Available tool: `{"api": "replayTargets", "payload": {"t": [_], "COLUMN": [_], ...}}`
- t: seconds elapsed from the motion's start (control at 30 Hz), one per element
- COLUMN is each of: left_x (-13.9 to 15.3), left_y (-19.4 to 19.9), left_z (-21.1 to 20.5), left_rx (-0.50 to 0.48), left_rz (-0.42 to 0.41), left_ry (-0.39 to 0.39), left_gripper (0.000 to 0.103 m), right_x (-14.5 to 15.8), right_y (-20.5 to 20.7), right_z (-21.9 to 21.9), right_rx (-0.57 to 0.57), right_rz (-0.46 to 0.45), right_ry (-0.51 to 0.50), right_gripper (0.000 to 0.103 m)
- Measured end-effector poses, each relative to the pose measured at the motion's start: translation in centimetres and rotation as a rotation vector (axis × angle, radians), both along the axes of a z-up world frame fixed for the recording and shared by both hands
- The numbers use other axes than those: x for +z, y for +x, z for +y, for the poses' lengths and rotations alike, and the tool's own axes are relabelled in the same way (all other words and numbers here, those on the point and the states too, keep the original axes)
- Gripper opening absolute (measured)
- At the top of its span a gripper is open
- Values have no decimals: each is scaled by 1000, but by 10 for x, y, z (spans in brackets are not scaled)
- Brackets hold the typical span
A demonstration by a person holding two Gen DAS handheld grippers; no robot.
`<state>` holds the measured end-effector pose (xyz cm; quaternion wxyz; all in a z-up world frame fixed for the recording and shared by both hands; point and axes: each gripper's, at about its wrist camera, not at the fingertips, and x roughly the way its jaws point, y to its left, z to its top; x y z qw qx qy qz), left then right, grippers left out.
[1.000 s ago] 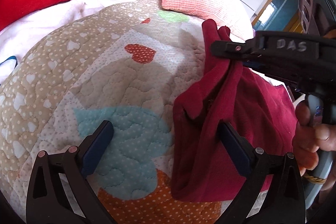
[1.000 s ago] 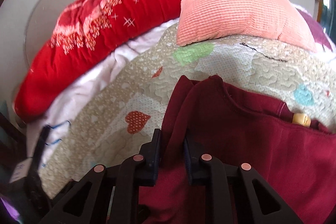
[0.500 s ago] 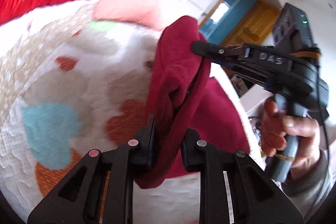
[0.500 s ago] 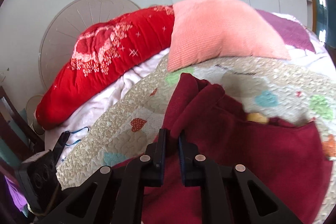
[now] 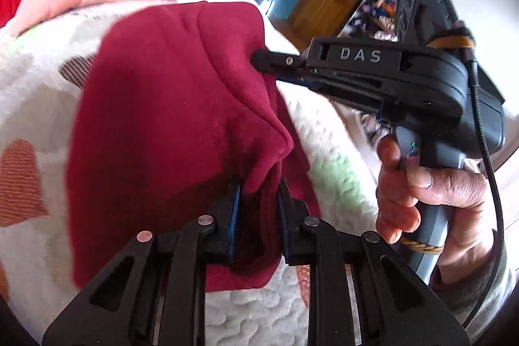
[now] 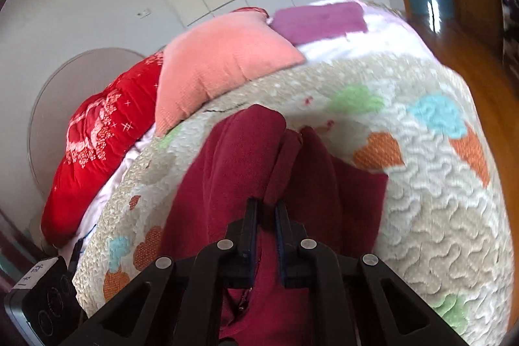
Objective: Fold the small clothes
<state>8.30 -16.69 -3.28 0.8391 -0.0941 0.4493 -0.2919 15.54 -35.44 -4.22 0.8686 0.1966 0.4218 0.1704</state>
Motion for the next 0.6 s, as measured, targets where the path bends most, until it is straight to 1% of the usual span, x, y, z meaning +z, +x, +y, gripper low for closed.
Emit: {"api": "replayTargets", "payload": {"t": [0.07, 0.1, 0.13, 0.17, 0.2, 0.23, 0.3, 0.33, 0.4, 0.43, 0.47, 0.5, 0.53, 0.6], "left_x": [1, 6, 12, 16, 22, 26, 33, 34, 34, 33, 29, 20, 13, 7], "left_y": [-3, -6, -9, -12, -18, -22, -32, -32, -36, -45, -45, -44, -38, -42], "left_z": [-1, 2, 6, 10, 17, 20, 33, 42, 54, 56, 60, 64, 64, 65], "left_rx": [-18, -37, -66, -87, -96, -92, -71, -51, -9, 13, 34, 50, 68, 75], "left_rz": [-12, -22, -22, -23, -40, -60, -106, -118, -125, -122, -105, -83, -53, -40], "left_ry": [3, -14, -30, -38, -36, -28, 5, 29, 49, 50, 48, 49, 45, 30], "left_gripper": [26, 39, 51, 57, 62, 62, 62, 62, 62, 62, 62, 62, 62, 62], "right_x": [-15, -17, -16, -13, -11, -9, -5, -5, -8, -12, -18, -24, -31, -38], "right_y": [0, -3, -7, -11, -15, -19, -22, -22, -19, -16, -12, -6, -3, 1], "right_z": [-17, -23, -28, -28, -25, -22, -13, -9, -5, -1, 2, 5, 10, 16], "right_rx": [-37, -29, -11, 4, 18, 32, 58, 64, 66, 62, 54, 45, 41, 42], "right_rz": [40, 29, 6, -7, -16, -22, -17, -7, 18, 37, 63, 89, 103, 96], "right_ry": [81, 133, 181, 199, 201, 195, 180, 181, 175, 155, 129, 111, 121, 144], "right_gripper": [12, 16, 25, 31, 44, 51, 51, 51, 51, 52, 54, 57, 59, 60]}}
